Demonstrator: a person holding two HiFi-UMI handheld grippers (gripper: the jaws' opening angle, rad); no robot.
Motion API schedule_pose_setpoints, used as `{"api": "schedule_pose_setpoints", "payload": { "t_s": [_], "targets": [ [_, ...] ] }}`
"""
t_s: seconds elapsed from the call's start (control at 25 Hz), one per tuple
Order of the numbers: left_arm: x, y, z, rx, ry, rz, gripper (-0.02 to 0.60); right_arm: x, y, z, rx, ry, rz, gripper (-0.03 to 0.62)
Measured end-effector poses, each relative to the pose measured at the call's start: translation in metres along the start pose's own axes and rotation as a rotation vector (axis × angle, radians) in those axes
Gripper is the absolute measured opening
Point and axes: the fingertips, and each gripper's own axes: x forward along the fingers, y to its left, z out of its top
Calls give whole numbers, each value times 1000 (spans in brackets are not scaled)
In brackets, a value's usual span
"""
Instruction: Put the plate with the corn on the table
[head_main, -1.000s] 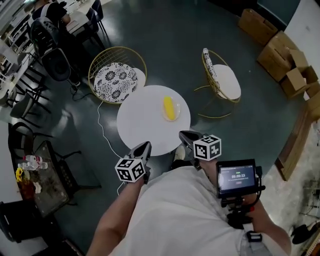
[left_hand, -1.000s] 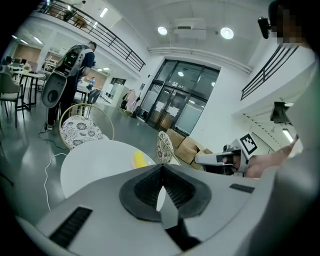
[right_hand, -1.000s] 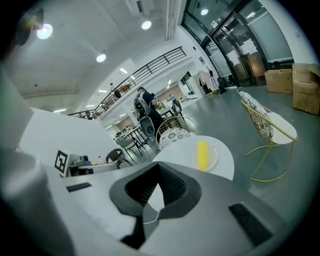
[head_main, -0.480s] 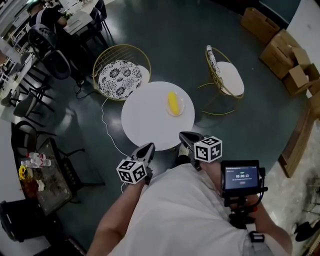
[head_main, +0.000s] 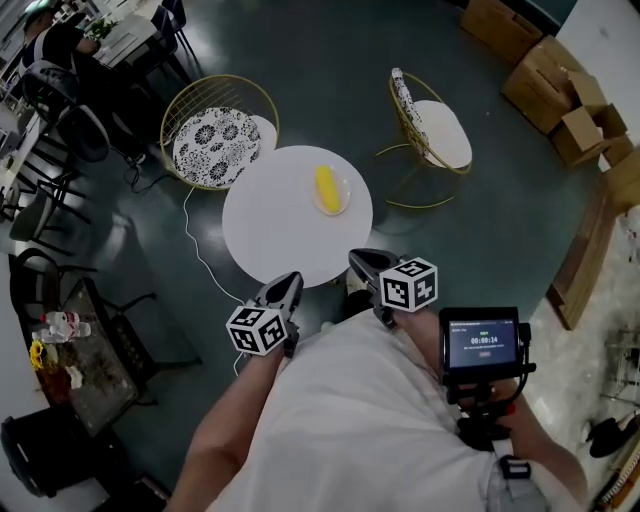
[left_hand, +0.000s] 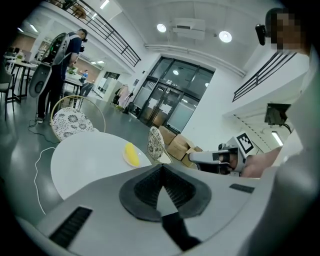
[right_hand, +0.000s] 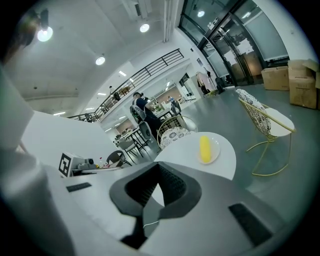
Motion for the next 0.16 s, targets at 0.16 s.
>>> {"api": "schedule_pose_setpoints", "payload": {
  "t_s": [0.16],
  "targets": [
    [15, 3, 3, -7, 20, -11, 8, 3, -9, 3, 11, 6, -5, 8]
  ]
}}
